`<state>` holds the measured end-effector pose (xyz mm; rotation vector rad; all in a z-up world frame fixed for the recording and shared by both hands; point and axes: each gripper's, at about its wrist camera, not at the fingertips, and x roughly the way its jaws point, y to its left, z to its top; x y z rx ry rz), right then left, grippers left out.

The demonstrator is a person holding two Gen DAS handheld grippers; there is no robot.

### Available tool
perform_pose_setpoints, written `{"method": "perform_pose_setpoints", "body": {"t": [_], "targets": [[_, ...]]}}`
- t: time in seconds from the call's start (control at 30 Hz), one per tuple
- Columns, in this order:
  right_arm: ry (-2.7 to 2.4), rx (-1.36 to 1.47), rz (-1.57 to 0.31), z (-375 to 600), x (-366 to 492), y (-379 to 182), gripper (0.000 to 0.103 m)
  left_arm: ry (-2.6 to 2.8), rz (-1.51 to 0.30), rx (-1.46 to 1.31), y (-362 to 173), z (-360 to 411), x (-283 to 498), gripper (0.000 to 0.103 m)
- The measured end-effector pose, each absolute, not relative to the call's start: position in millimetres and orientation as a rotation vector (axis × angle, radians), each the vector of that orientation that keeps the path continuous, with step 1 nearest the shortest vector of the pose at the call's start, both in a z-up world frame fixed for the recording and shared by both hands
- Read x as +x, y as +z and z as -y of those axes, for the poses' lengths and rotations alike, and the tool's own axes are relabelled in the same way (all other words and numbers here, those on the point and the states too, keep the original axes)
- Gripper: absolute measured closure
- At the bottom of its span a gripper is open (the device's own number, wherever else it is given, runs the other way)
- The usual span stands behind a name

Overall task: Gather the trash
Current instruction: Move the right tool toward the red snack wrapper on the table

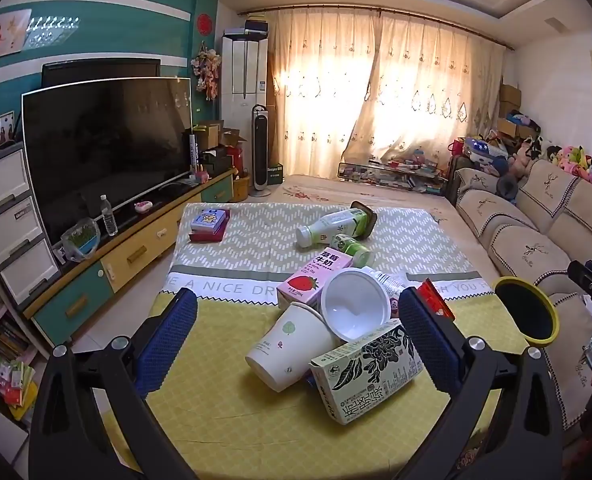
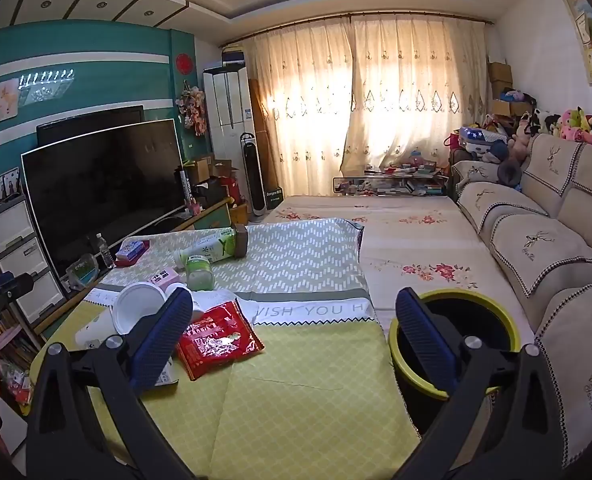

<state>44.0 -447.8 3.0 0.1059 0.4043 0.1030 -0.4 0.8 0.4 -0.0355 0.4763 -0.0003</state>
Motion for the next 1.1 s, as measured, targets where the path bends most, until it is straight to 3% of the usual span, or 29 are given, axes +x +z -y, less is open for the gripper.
{"method": "perform_pose_setpoints", "body": {"t": [1.1], "targets": [[0.106,0.130,-0.426,451.0,49.9,-3.6,0.006,0.003,-0.499,-0.013,-0.6,1.5,1.1,0.004]]}}
